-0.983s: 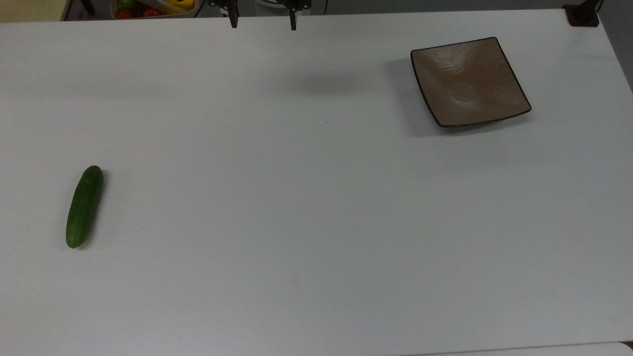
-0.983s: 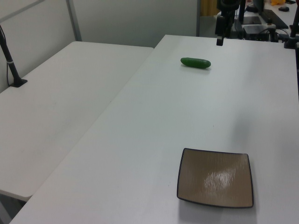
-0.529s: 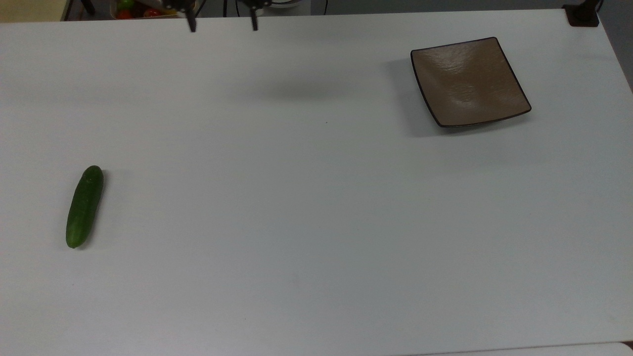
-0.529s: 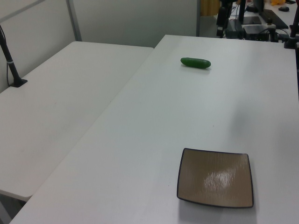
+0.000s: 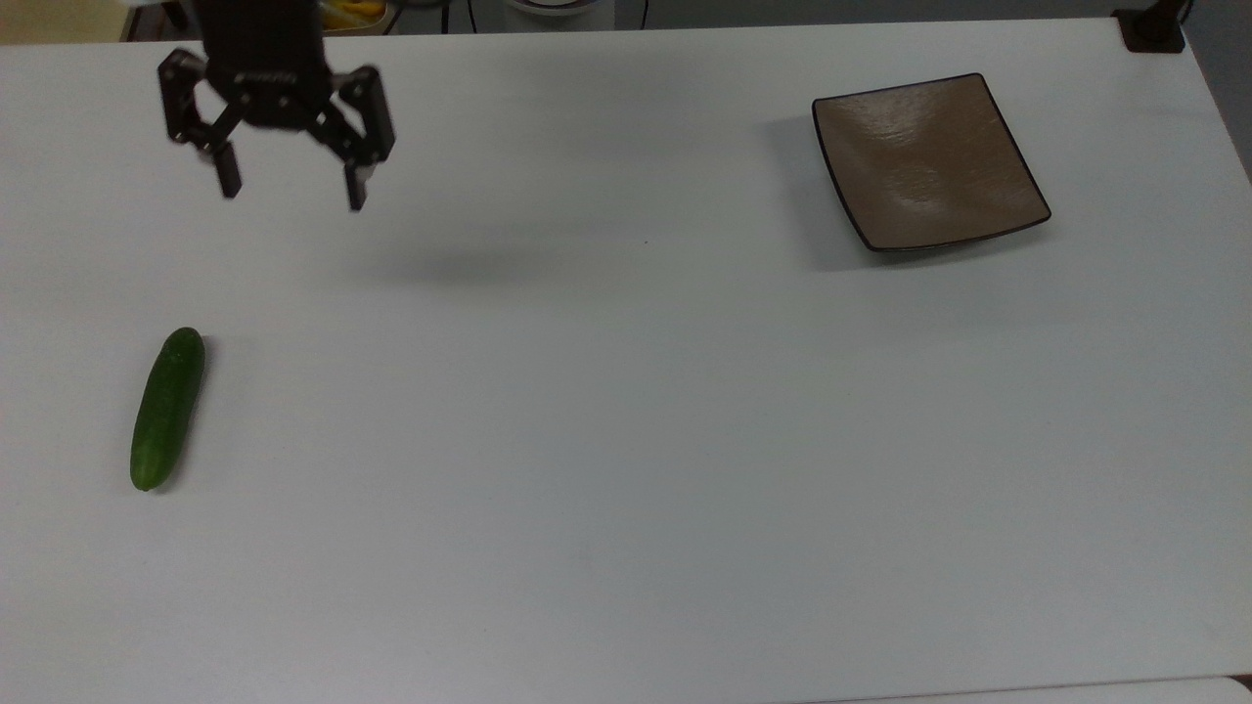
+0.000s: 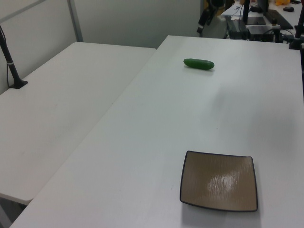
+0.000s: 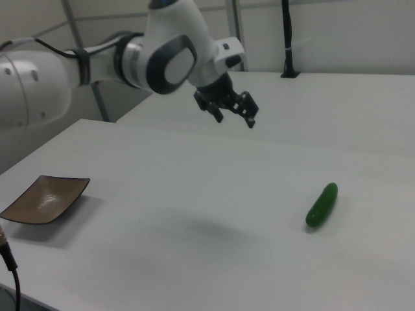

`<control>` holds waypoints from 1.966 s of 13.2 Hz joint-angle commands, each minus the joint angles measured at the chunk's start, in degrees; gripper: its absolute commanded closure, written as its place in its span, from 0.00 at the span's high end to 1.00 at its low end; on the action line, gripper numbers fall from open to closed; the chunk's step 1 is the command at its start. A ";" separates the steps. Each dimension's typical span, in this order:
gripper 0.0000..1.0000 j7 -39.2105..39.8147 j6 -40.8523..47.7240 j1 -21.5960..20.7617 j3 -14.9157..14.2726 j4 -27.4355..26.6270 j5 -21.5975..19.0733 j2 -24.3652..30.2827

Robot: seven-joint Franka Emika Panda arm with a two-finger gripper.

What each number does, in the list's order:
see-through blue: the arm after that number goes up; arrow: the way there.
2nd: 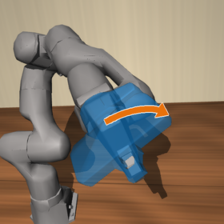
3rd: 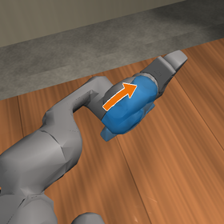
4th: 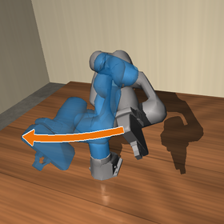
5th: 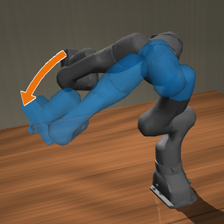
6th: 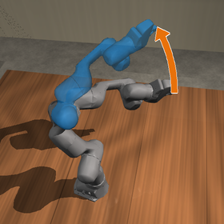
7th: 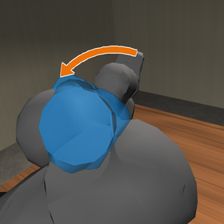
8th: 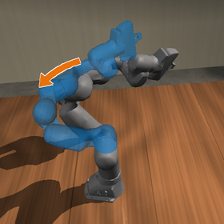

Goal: Cucumber placed on a ceramic plate
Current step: 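Lower the open gripper over the middle of the cucumber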

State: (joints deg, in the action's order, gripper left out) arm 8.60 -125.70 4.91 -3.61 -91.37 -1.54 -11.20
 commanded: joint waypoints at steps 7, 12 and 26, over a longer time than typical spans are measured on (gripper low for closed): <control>1.00 0.89 -19.04 6.33 -1.13 4.09 4.87 -16.83; 1.00 0.89 -22.22 7.21 -1.93 4.44 5.93 -21.66; 1.00 0.81 -28.01 9.32 -2.10 5.41 12.18 -28.08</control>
State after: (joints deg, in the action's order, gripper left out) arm 8.71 -151.61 14.25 -5.21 -86.94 9.70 -37.67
